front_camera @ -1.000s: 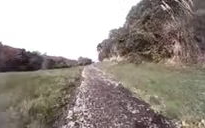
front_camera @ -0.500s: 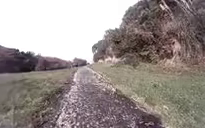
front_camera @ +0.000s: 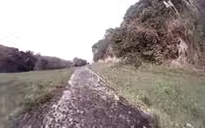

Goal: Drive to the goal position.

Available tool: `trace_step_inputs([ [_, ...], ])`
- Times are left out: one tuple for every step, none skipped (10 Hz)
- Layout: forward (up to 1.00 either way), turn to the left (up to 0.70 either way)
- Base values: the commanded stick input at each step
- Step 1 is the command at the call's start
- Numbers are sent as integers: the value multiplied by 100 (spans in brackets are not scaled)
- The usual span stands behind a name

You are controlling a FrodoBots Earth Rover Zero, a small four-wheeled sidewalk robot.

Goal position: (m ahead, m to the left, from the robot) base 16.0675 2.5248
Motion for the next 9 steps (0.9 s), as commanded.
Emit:
trace_step_inputs([
  [100,22],
  [100,35],
  [100,39],
  [100,33],
  [100,17],
  [100,0],
  [100,0],
  [100,0],
  [100,0],
])
